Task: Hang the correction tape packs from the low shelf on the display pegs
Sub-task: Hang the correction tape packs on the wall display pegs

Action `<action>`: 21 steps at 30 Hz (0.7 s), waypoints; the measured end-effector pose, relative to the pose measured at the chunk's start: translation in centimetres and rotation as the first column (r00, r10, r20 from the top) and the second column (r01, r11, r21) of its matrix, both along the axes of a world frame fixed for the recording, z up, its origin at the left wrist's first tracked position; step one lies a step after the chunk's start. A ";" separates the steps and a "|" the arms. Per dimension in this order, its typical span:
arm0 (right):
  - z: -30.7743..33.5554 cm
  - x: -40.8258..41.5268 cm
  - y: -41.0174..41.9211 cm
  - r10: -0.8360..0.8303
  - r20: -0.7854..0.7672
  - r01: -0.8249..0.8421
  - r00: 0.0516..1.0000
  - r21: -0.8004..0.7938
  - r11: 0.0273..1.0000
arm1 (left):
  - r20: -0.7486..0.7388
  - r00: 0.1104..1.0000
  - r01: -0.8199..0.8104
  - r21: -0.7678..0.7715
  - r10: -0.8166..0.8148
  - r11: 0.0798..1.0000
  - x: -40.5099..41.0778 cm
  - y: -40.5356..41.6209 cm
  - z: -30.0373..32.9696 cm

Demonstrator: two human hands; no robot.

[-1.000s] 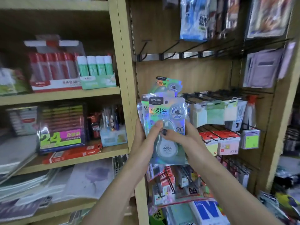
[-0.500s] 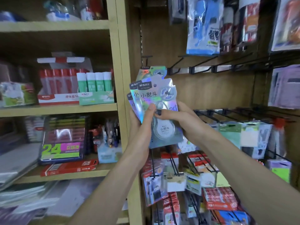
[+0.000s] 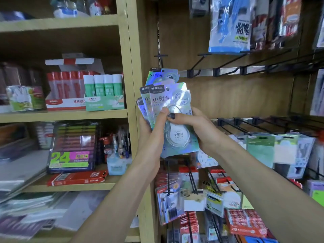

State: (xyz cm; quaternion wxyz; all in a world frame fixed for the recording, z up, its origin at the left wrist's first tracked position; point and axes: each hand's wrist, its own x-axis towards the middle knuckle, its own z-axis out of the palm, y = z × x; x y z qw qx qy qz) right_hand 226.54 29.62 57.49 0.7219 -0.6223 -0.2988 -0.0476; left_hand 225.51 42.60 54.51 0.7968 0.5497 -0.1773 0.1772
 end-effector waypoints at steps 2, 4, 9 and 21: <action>0.0 0.2 -0.1 0.001 -0.004 -0.001 1.000 0.019 1.000 | 0.002 1.000 0.001 0.018 -0.001 1.000 -0.1 0.0 0.3; 0.0 0.2 -0.2 -0.002 -0.015 0.002 1.000 0.030 1.000 | -0.009 1.000 0.003 0.020 -0.003 1.000 -0.3 -0.1 0.4; 0.2 0.3 -0.2 0.006 -0.058 -0.004 0.998 0.025 1.000 | -0.077 0.996 0.038 0.002 -0.038 0.999 -0.3 0.0 0.4; 1.7 -0.4 -0.1 0.035 -0.074 -0.038 0.997 -0.034 0.999 | -0.068 0.997 0.040 0.007 -0.039 0.999 0.3 0.2 0.9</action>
